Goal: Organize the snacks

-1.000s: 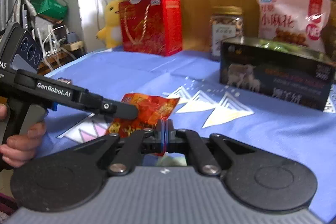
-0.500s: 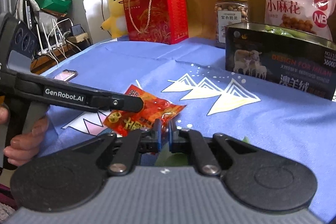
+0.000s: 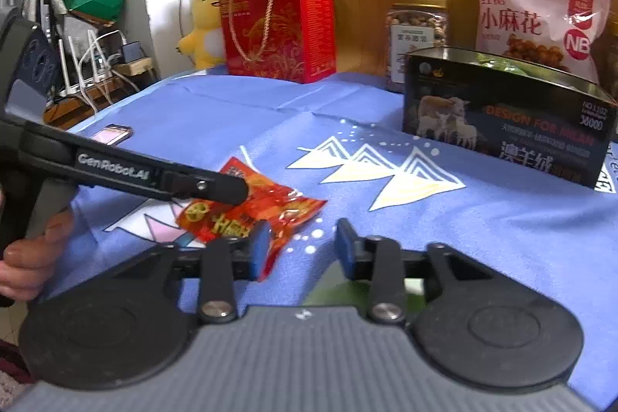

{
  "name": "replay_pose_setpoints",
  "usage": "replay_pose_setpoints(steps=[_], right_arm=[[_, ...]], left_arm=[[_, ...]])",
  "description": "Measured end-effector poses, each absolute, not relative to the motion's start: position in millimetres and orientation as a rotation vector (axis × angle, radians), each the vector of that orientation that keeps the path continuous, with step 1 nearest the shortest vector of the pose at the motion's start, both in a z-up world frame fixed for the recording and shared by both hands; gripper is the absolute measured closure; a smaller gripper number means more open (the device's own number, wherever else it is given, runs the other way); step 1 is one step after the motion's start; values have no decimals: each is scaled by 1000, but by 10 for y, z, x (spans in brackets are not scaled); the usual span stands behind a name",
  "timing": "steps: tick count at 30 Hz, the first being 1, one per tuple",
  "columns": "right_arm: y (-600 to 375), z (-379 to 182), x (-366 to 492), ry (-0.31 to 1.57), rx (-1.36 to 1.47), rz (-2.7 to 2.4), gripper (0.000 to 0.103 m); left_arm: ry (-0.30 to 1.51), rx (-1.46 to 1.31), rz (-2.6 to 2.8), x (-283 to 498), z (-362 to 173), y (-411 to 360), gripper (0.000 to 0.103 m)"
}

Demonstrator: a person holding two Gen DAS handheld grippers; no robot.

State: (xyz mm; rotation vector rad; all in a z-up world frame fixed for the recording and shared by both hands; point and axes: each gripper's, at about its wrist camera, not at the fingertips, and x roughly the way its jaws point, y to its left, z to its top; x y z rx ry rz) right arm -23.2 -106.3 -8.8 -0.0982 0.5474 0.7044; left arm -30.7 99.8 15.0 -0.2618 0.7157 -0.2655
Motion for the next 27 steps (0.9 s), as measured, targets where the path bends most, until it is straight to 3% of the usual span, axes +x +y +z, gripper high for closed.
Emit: replay_pose_setpoints(steps=[9,27], right_arm=[[-922,-110,-356,513,-219,724,39],[-829,-134,-356,525,-249,697,37]], left_arm=[[711,-262,-270,-313,150,993,65],[665,-288,-329,-365,87,1109,65]])
